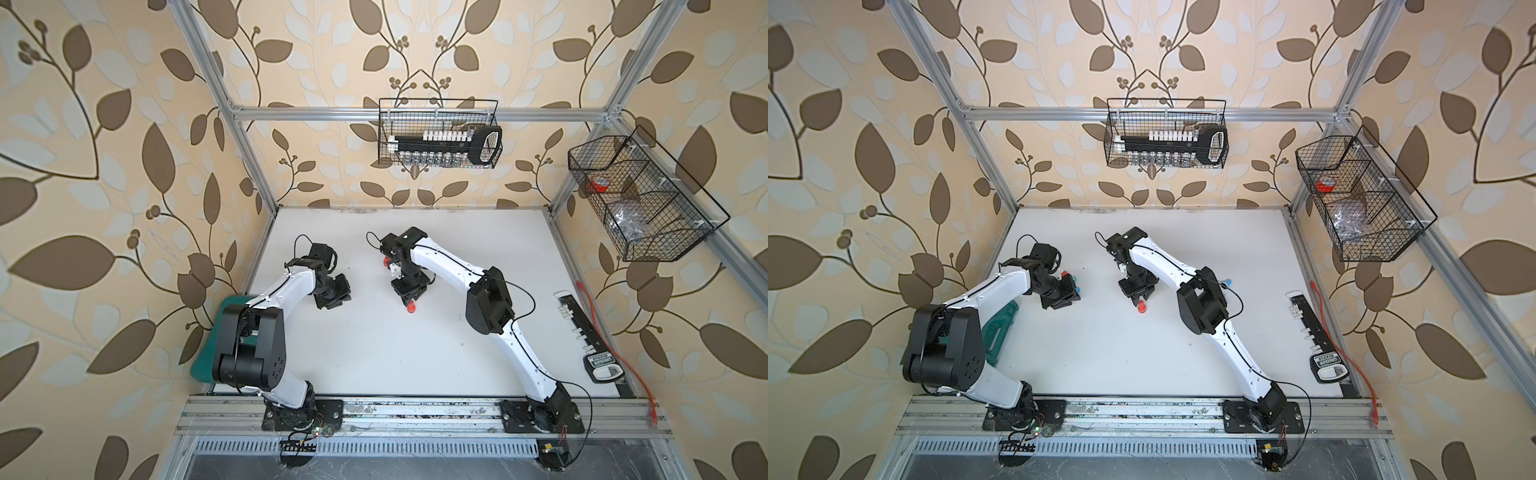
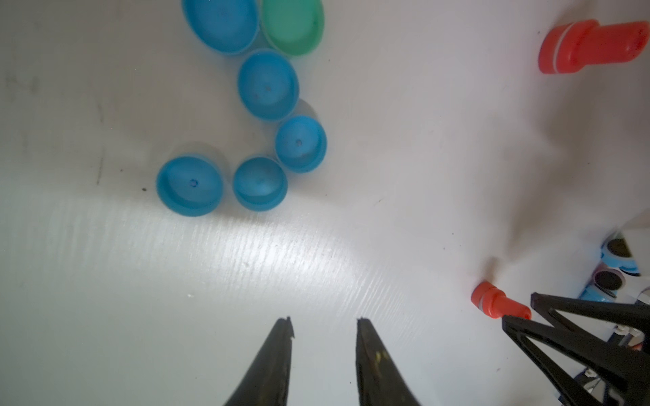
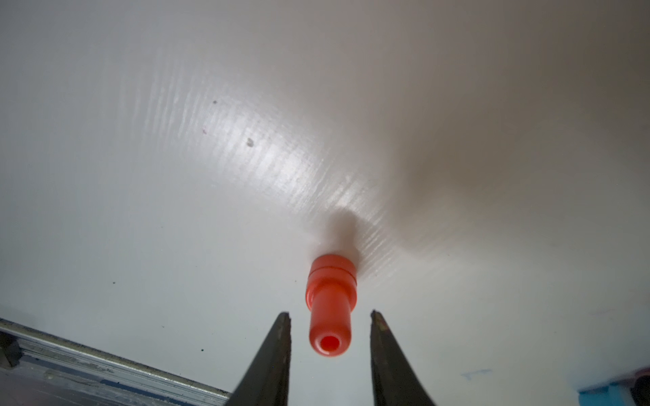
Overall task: Close the stamp cap
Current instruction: Pick up the stamp from the center of the board.
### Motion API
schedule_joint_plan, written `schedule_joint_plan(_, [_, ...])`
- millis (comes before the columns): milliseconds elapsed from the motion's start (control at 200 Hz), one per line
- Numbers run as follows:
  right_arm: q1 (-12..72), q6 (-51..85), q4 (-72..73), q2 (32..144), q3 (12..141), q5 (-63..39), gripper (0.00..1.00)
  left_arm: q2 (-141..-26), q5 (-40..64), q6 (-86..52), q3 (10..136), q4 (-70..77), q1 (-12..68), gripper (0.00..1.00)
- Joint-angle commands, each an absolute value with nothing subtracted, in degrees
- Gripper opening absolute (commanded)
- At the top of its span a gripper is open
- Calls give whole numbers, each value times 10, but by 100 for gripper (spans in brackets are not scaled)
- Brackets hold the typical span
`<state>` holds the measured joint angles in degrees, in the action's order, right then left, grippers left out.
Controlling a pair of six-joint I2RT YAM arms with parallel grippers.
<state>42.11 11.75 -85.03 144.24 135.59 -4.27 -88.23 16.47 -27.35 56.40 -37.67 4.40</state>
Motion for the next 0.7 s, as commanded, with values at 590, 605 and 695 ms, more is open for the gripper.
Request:
schedule_joint_plan(590, [421,116,-849,1446,1336,-49,9,-882,163,-262,583,-387,37,33])
schedule_joint_plan(605, [421,115,-848,1445,1335,-49,8,-882,163,-263,583,-387,37,33])
schedule_joint_plan(695, [422,116,-843,1435,1324,-49,5,-881,163,-262,582,-388,37,34])
